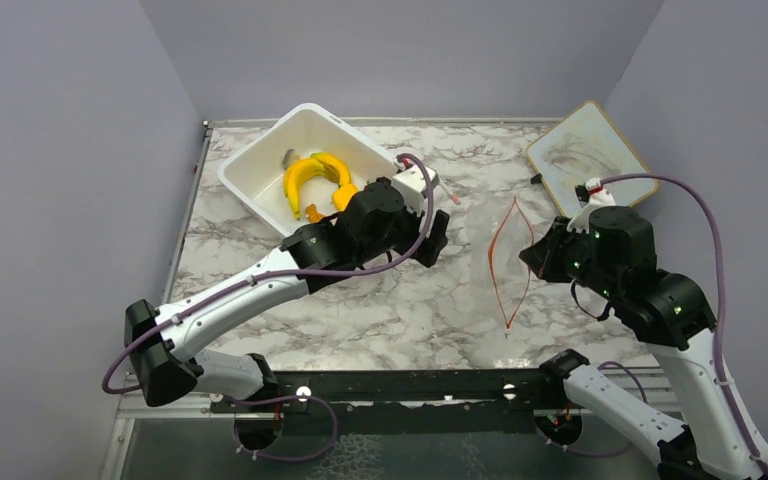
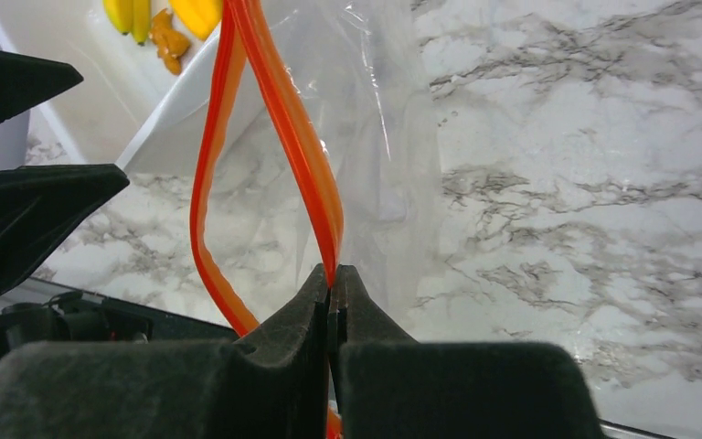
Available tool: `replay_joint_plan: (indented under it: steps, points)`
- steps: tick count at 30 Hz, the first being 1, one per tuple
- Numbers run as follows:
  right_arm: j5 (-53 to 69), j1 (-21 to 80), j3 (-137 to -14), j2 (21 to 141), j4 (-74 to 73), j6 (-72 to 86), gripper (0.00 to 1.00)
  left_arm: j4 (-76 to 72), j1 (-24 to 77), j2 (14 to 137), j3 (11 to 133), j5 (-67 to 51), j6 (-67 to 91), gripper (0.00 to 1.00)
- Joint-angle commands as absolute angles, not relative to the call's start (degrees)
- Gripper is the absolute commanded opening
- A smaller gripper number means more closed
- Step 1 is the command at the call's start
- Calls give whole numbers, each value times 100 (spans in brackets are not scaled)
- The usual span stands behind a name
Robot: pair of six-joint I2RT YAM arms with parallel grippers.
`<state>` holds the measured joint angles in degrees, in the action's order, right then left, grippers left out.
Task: Place the food in the zip-top bag and seal the zipper
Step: Open the zipper of the food storage bag, then pick up the fake vegetable from the bin.
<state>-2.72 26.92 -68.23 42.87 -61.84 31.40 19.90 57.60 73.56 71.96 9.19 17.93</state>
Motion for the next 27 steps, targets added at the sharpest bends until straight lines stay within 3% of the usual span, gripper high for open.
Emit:
replay_joint_plan:
  steps: [1, 7, 13, 18, 27]
  points:
    - [-992, 2681, -7194, 4538, -6774, 2752, 1, 2469, 5457, 7705, 7629, 1069, 1470, 99]
    - [-1039, 2681, -7222, 4837, -6269, 2231, 1, 2447, 4239, 7842, 7590, 396, 1810, 95]
    - [81, 2681, -6146, 5097, -4988, 2431, 1, 2293, 3306, 8073, 7358, 461, 1969, 95]
    - [844, 2681, -5478, 5331, -3962, 2657, 1, 1999, 2724, 8490, 7215, 398, 2221, 95]
    - [1005, 2681, -4802, 5210, -3154, 3484, 1, 1956, 2335, 9476, 7721, 924, 2294, 99]
